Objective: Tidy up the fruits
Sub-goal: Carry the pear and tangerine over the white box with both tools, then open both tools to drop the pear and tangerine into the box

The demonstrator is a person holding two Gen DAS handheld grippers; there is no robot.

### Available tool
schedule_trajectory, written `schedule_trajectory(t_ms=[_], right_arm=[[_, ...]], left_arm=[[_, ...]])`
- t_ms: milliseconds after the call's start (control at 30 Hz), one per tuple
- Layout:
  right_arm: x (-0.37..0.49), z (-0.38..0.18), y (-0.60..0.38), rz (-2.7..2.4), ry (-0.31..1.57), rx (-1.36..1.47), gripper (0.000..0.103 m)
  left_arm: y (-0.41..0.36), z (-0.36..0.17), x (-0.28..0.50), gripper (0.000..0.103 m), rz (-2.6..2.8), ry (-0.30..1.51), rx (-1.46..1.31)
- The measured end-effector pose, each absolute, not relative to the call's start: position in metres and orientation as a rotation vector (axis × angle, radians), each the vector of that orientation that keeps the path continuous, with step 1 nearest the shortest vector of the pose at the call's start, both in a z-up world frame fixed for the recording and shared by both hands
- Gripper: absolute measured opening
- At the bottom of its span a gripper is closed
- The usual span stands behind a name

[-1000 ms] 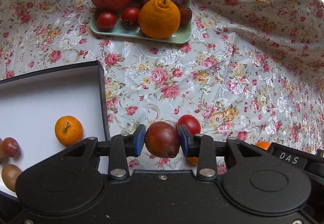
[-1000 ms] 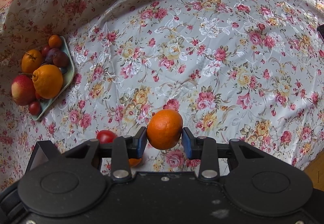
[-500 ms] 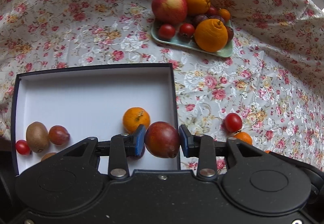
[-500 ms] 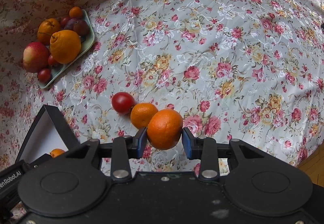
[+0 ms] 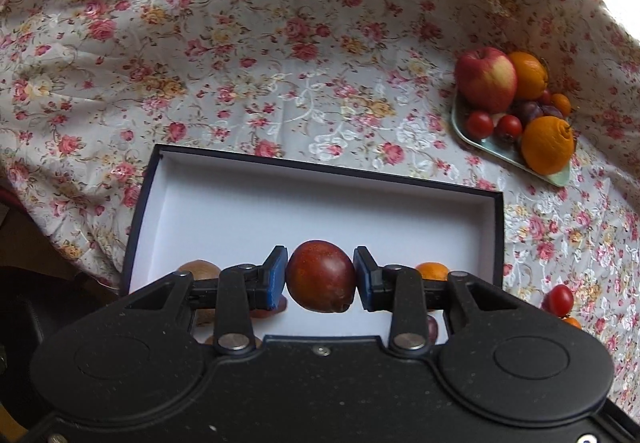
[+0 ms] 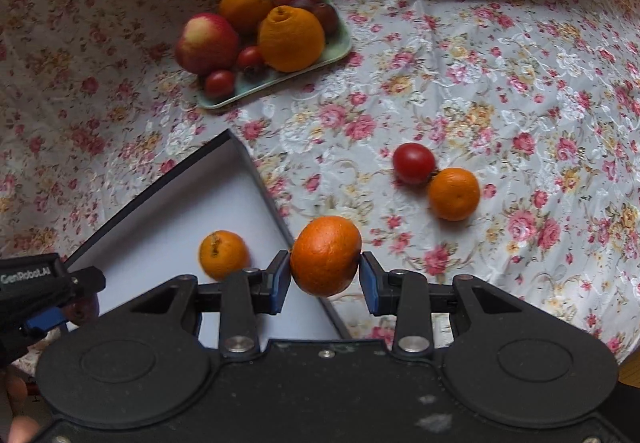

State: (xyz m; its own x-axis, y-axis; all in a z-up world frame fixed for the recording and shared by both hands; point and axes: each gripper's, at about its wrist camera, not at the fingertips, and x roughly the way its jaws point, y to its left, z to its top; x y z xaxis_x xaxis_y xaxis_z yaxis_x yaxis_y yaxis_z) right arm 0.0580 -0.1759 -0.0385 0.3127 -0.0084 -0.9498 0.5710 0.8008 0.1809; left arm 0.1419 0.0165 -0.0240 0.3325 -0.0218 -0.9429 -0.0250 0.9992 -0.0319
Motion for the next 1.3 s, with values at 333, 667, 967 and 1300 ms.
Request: schedule_trajectory(t_ms=[333,667,967,1300], right_arm=[[0.074,-0.026,-0.094,-0.252,1.066,0.325,0.040],[0.075,-0.028,-0.064,-0.200,1.039,0.193,0.040],[0.078,-0.035,-0.068,-0.239,1.086,0.180,0.039],[0.080,-0.043,-0.072,-0.255,1.177,0.177,0.039]], left_arm=[[0.056,-0.035,0.148,0.044,0.037,1.258,-0.067],[0.062,-0.036,0.148,0.044,0.021,1.260,-0.063],[0.061,-0.036,0.149,0.044,0.018,1.267,-0.057],[0.049,-0.036,0.149,0.044,0.002,1.272,-0.012]])
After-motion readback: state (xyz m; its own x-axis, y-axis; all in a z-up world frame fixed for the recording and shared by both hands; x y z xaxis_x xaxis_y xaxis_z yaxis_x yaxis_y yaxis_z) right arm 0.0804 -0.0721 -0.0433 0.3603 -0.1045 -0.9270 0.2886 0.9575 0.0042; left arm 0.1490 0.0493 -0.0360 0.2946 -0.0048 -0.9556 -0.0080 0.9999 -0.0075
